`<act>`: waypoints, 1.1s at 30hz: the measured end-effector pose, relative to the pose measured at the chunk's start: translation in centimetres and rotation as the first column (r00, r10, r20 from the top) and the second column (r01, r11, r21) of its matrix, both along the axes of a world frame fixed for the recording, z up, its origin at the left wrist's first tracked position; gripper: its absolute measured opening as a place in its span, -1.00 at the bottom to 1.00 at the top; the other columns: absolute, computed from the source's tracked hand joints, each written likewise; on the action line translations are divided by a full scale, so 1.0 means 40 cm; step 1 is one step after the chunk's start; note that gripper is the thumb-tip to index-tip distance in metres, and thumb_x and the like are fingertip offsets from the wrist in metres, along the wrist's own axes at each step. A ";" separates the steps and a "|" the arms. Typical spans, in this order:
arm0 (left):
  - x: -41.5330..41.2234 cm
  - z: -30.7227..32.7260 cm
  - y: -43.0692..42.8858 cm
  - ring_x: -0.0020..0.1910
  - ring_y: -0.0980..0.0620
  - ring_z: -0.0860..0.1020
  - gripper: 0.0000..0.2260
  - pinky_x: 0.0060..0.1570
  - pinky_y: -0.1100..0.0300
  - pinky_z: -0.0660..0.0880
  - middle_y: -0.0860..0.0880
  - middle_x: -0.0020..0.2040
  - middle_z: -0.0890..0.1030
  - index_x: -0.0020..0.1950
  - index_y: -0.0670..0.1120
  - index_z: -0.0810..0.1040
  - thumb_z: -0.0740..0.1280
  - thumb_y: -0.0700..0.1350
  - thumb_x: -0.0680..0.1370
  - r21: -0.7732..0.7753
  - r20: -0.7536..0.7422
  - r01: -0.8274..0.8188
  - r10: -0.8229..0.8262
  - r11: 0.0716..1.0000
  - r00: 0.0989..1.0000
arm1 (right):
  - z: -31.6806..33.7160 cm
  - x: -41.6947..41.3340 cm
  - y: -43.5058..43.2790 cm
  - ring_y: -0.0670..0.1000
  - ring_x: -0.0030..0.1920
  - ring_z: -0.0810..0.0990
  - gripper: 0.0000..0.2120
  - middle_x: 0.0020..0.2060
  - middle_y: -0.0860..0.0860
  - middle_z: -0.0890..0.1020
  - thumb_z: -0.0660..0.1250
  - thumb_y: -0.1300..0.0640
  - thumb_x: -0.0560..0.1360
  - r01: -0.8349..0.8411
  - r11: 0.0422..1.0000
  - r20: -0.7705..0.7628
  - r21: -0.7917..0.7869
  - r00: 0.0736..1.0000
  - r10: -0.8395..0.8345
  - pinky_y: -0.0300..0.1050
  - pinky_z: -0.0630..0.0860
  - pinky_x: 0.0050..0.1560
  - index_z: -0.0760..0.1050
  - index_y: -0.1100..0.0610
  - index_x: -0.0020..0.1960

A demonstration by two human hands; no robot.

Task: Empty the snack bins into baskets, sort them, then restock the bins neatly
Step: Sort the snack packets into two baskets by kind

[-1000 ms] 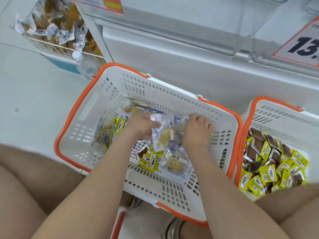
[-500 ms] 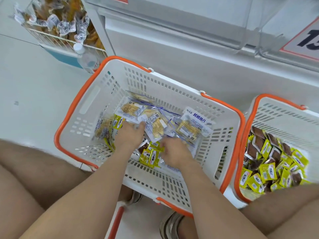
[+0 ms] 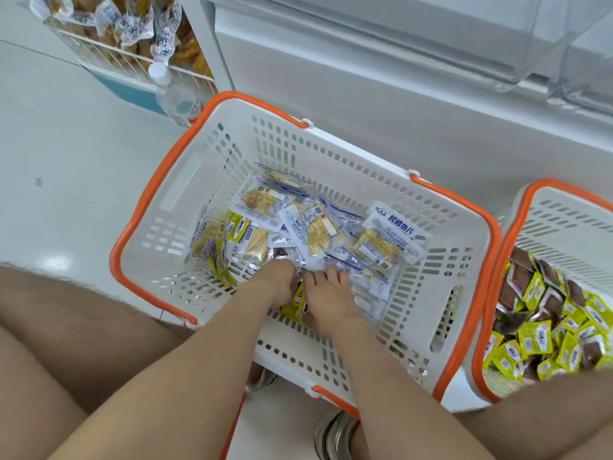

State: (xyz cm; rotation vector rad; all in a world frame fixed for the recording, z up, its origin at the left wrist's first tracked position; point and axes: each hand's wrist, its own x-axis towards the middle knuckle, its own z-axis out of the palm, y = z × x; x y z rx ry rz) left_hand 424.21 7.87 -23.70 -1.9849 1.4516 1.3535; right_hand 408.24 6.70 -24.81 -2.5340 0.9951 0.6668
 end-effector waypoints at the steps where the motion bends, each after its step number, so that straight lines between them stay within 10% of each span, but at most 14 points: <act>1: 0.000 -0.002 0.001 0.07 -0.12 0.59 -0.84 0.06 0.03 0.61 -0.16 0.13 0.59 0.08 -0.16 0.64 0.42 -0.25 0.50 -0.013 0.007 0.018 -0.018 1.000 1.000 | -0.002 0.002 0.005 0.24 0.31 0.35 -0.29 0.25 0.13 0.55 0.56 0.01 0.40 -0.012 1.000 -0.007 -0.009 1.000 0.012 0.18 0.25 0.29 0.33 0.13 0.43; 6: 0.007 -0.003 0.013 0.12 -0.18 0.58 -0.64 -0.08 0.05 0.51 -0.18 0.17 0.53 0.25 -0.18 0.43 0.43 -0.33 0.49 -0.057 0.085 -0.039 0.044 0.998 0.995 | -0.008 0.015 0.010 0.26 0.28 0.38 -0.44 0.16 0.15 0.56 0.56 0.06 0.39 -0.045 0.999 0.031 -0.010 0.999 0.045 0.22 0.27 0.31 0.47 0.13 0.33; 11: 0.056 0.034 0.019 -0.12 -0.08 0.59 -0.74 -0.19 0.03 0.57 -0.07 -0.05 0.57 0.00 -0.06 0.50 0.52 -0.13 0.43 0.035 0.125 0.050 -0.054 0.998 0.991 | 0.002 0.036 0.035 0.19 0.31 0.45 -0.30 0.28 0.14 0.49 0.51 0.29 0.38 -0.140 0.988 0.144 0.065 0.981 0.130 0.09 0.35 0.34 0.34 0.18 0.47; 18: 0.104 0.203 -0.013 0.40 -0.05 0.48 -0.20 0.40 -0.13 0.45 0.07 0.43 0.48 0.43 0.09 0.55 0.49 0.47 0.29 0.439 -0.138 0.220 -0.176 0.871 0.975 | 0.018 0.053 0.019 0.18 0.39 0.45 -0.19 0.43 0.09 0.45 0.47 0.20 0.50 -0.189 0.976 0.022 0.111 0.982 0.188 0.08 0.30 0.36 0.14 0.06 0.62; 23: 0.092 0.299 0.009 0.65 -0.12 0.15 -0.07 0.55 -0.21 0.24 0.08 0.67 0.15 0.62 0.21 0.26 0.62 0.28 0.34 0.533 -0.314 0.265 -0.103 0.803 0.944 | 0.035 0.054 0.003 0.21 0.24 0.55 -0.38 0.30 0.06 0.37 0.48 0.29 0.46 -0.155 0.980 0.048 0.123 0.987 0.150 0.10 0.42 0.24 0.35 0.03 0.44; 30: 0.059 0.336 0.017 0.61 -0.05 0.22 -0.11 0.51 -0.11 0.31 0.11 0.63 0.24 0.56 0.27 0.35 0.68 0.16 0.31 0.444 -0.304 0.402 -0.288 0.801 0.908 | 0.050 0.049 -0.004 0.14 0.20 0.58 -0.32 0.19 0.02 0.62 0.50 0.26 0.44 -0.192 0.974 0.087 0.122 0.979 0.182 0.09 0.37 0.22 0.29 -0.06 0.43; 33: 0.064 0.342 0.026 0.51 0.02 0.37 -0.21 0.47 -0.08 0.38 0.17 0.51 0.41 0.43 0.28 0.51 0.71 0.14 0.25 0.389 -0.313 0.344 -0.229 0.854 0.922 | 0.061 0.061 -0.035 0.15 0.08 0.63 -0.65 0.04 0.00 0.67 0.46 0.16 0.49 -0.019 0.969 0.107 0.246 0.994 -0.007 0.07 0.45 0.23 0.52 -0.05 0.24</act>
